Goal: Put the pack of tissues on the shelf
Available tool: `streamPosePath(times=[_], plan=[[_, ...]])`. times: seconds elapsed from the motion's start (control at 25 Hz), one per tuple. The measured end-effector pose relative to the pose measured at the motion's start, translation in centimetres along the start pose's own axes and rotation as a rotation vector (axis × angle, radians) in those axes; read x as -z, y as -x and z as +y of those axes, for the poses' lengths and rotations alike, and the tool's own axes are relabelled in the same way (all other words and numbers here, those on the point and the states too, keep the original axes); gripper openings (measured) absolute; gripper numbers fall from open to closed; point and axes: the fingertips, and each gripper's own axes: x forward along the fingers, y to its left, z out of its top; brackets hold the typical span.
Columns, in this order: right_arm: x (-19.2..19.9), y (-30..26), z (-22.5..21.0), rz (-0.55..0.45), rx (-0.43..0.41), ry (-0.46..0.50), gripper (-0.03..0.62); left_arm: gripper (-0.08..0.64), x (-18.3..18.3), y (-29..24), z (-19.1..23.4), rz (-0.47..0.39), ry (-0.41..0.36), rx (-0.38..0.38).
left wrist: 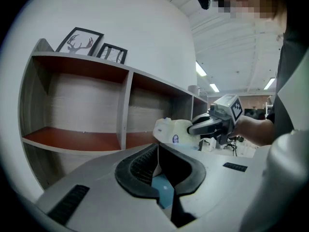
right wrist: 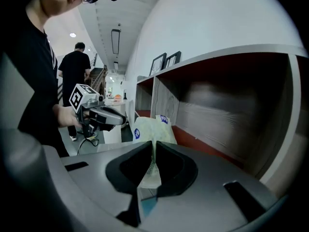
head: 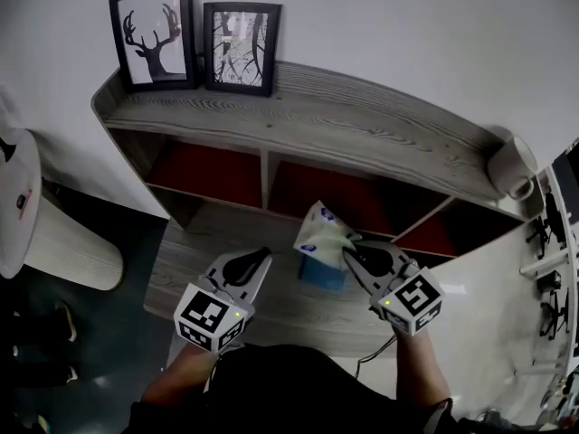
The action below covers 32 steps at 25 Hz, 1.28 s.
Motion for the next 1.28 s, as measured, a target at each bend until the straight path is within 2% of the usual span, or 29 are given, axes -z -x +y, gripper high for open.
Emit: streamPosePath(times=[0.4,0.6,0.96,1.28], plan=[[-0.6,-3.1,-5.1,0.041,0.104,-0.038,0.034,0.021,0.0,-0.5,1.5,-0.006,0.018,0.028],[-0.7,-4.9,-6.4,0.067,0.153,-0.010,0.034,0.021,0.2,-0.5,2.1,-0.006,0.035,0.030],[-1.4,-7.2,-8.1,0.114,0.182,0.036,0.034,0.021,0.5,-0.4,2.7,-0.017,0.055,0.027],[-2.1,-7.1,-8.8,0.099,0.234,0.056,0.039,0.021,0.3,0.0,2.4,-0.030,0.058,0.027]])
